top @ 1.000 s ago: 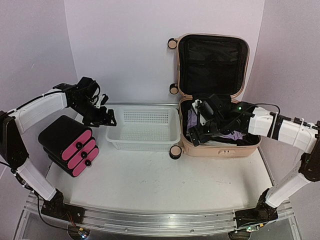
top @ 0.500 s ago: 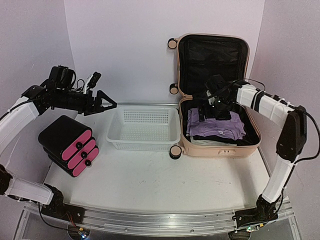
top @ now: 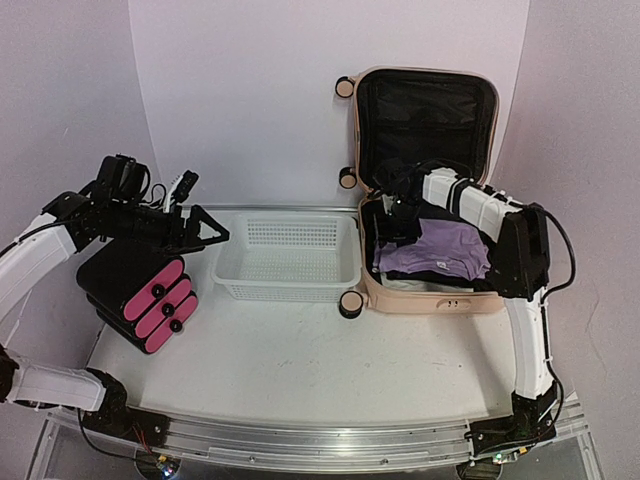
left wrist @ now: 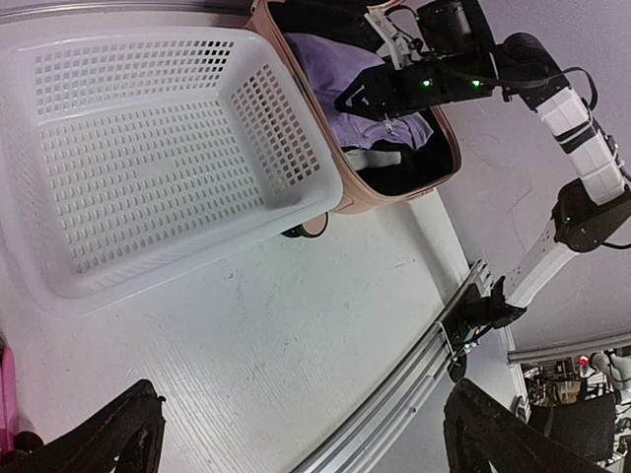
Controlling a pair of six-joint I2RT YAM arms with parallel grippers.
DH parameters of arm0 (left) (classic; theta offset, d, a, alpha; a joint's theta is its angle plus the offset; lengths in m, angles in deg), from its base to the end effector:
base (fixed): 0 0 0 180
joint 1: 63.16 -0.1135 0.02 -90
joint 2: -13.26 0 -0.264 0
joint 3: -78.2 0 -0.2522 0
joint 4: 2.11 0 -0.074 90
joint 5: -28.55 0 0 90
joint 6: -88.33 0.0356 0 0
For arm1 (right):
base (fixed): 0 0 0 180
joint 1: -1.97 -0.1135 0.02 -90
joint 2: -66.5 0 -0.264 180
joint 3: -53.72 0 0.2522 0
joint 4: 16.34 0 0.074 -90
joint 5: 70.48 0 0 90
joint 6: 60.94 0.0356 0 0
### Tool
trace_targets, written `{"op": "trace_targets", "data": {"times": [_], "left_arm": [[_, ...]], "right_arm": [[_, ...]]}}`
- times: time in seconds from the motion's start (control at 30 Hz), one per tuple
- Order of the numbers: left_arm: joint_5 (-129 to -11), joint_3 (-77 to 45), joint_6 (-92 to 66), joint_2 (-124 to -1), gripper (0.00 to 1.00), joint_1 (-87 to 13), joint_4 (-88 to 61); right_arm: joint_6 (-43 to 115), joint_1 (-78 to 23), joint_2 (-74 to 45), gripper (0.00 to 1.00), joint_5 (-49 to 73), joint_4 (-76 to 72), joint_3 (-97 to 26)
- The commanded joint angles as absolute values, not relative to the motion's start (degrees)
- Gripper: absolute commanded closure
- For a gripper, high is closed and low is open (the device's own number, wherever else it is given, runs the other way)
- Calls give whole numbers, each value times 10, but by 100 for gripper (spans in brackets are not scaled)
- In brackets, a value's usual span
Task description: Open, take out, and arrange the luggage
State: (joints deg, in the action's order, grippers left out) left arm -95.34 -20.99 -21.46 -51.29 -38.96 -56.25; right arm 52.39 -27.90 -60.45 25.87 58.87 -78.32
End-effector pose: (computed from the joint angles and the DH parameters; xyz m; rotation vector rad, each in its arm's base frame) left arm 0.2020 -0.1126 0.3589 0.4292 2.2759 -1.0667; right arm 0.4070 0.2292 0.2440 -0.1317 2.7783 0.0803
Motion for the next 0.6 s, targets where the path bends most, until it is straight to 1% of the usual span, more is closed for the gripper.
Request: {"op": "trace_targets", "data": {"times": [0.0,0.2,0.43,0.57], "left_arm": [[-958,-213,-225,-503,0,-390,-535],[-959,-214,-229,-509,1,-390,-533],[-960,-214,-231,-517,1,-390,-530],[-962,-215,-234,-523,0,-390,-528]], "right_arm": [[537,-287,-634,56,277,608,-834],[525,-297,-668,58,327,619,-852],[502,-309,-696,51,352,623,-875],[498,-313,-700,48,360,626,-885]]}}
